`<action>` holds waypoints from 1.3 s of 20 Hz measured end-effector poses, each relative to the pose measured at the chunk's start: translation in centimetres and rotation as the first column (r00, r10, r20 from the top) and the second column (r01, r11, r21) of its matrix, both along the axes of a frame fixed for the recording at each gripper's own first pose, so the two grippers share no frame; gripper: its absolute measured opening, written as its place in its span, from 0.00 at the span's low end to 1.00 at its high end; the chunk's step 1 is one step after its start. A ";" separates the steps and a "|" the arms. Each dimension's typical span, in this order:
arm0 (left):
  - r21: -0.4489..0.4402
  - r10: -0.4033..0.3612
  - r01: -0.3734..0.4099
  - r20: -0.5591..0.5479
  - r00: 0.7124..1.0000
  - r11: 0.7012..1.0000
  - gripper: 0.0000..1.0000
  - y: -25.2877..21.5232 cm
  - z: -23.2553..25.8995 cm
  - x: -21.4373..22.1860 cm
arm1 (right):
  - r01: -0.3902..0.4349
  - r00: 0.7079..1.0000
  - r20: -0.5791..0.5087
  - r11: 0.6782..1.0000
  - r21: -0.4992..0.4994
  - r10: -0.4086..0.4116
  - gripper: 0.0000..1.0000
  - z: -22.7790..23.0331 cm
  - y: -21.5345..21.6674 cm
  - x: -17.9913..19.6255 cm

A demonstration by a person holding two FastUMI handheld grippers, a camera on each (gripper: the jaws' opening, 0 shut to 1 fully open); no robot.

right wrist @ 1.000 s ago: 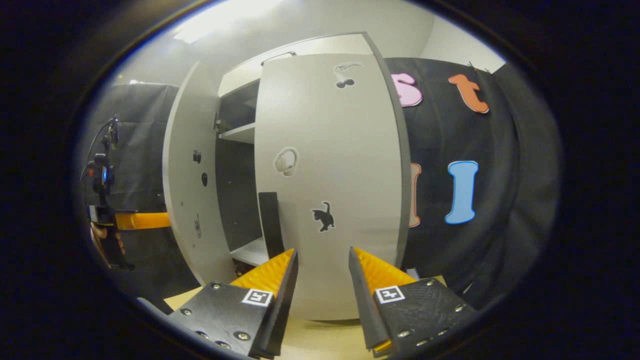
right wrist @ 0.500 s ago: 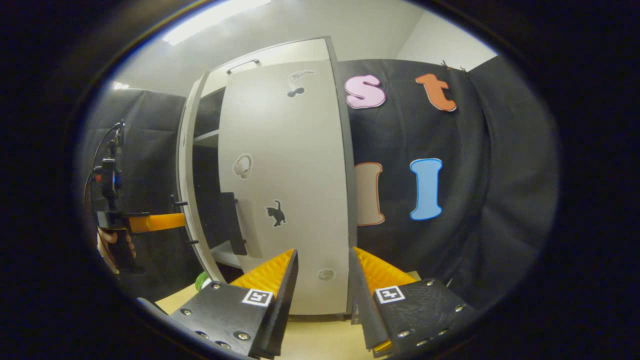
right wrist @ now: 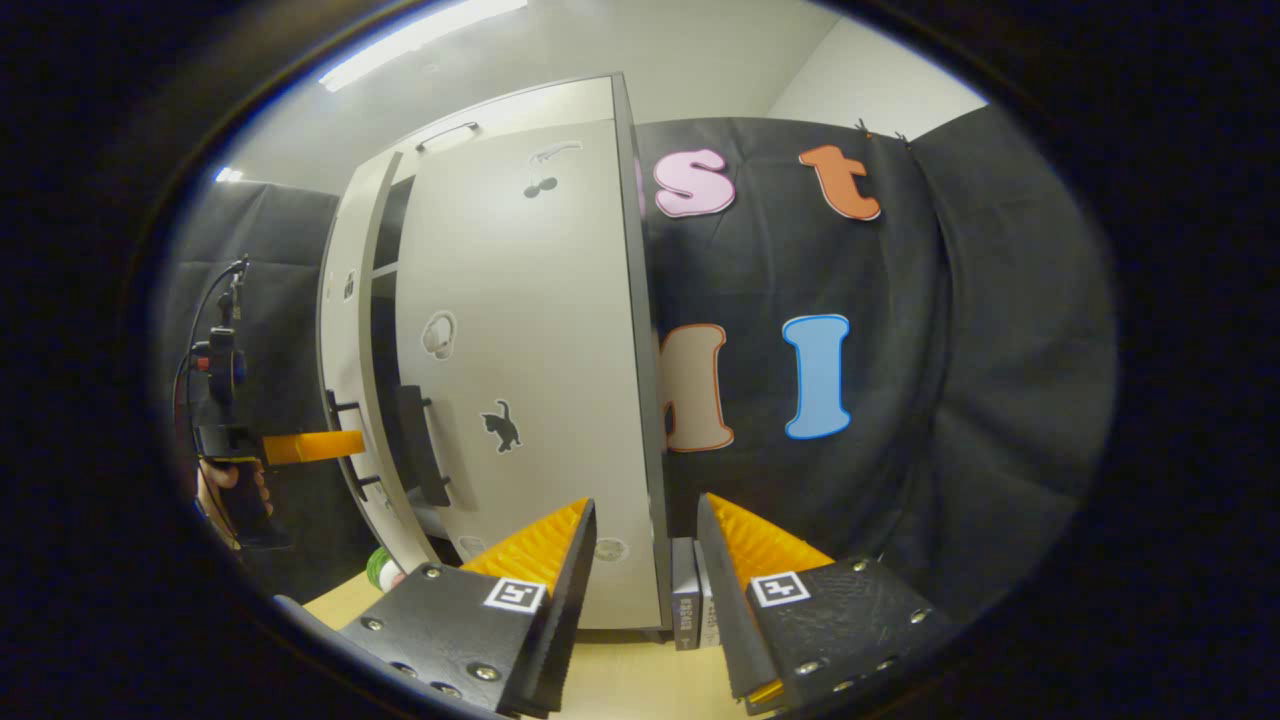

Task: Grab one shoe with the right hand and put it into the shoe cabinet, grab the other shoe with the left hand and put it into the shoe cabinet; then close the right door with the right hand and the left door with the left hand.

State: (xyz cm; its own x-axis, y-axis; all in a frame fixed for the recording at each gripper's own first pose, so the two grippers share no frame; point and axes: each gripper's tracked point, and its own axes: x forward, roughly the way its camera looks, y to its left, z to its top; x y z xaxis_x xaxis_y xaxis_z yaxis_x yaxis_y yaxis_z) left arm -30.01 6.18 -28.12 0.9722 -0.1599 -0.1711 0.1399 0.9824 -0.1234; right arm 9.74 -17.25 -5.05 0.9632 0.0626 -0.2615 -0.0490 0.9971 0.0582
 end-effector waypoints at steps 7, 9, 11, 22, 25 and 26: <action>0.027 -0.020 0.020 0.000 1.000 0.999 0.58 -0.9 -0.1 1.1 | 0.036 0.999 -0.004 0.999 -0.006 -0.036 0.60 -0.3 -1.4 0.8; 0.039 -0.020 0.020 0.000 1.000 0.999 0.58 -1.0 -0.1 1.3 | 0.043 0.999 -0.009 0.999 -0.004 -0.043 0.60 -0.6 -1.7 1.0; 0.051 -0.020 0.020 -0.002 1.000 0.998 0.58 -1.1 -0.2 1.6 | 0.050 0.999 -0.010 0.999 -0.005 -0.050 0.60 -0.6 -1.9 1.1; 0.071 -0.025 0.026 -0.008 1.000 0.997 0.58 -1.5 -0.2 1.7 | 0.056 0.998 -0.019 0.998 -0.002 -0.056 0.60 -1.0 -1.5 1.5; 0.053 -0.027 0.027 -0.005 1.000 0.998 0.58 -1.5 -0.1 1.8 | 0.049 0.999 -0.023 0.999 -0.002 -0.049 0.60 -1.1 -1.2 1.6; 0.052 -0.026 0.026 -0.005 1.000 0.998 0.58 -1.5 -0.1 1.8 | 0.047 0.999 -0.023 0.999 -0.002 -0.047 0.60 -1.2 -1.1 1.5</action>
